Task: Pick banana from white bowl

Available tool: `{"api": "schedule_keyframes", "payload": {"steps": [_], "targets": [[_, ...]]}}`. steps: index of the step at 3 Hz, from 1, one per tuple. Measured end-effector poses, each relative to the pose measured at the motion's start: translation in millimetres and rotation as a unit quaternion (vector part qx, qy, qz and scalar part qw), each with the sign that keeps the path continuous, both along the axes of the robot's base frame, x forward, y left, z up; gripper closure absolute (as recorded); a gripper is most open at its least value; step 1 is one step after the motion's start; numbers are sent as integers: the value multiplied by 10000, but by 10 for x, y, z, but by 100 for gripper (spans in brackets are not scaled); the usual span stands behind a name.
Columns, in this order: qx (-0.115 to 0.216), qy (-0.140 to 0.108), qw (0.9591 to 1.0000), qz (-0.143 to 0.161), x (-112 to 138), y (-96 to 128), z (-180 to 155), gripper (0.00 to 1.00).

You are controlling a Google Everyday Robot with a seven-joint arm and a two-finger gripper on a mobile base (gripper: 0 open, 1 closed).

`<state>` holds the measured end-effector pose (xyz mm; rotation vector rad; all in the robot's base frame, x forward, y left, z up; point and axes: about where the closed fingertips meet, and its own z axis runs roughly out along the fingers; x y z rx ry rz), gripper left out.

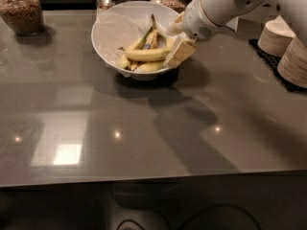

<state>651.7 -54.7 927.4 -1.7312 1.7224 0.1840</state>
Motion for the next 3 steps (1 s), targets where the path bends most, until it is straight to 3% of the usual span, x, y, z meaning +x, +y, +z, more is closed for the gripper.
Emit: {"api": "schedule_keyframes", "payload": {"steps": [1,2,3], "targets": [[-20,-91,9999,-65,74,-31,-62,37],[20,-211,9996,-186,255,-58,-154,50],[44,-201,9996,-195,276,-47,-188,48]]}}
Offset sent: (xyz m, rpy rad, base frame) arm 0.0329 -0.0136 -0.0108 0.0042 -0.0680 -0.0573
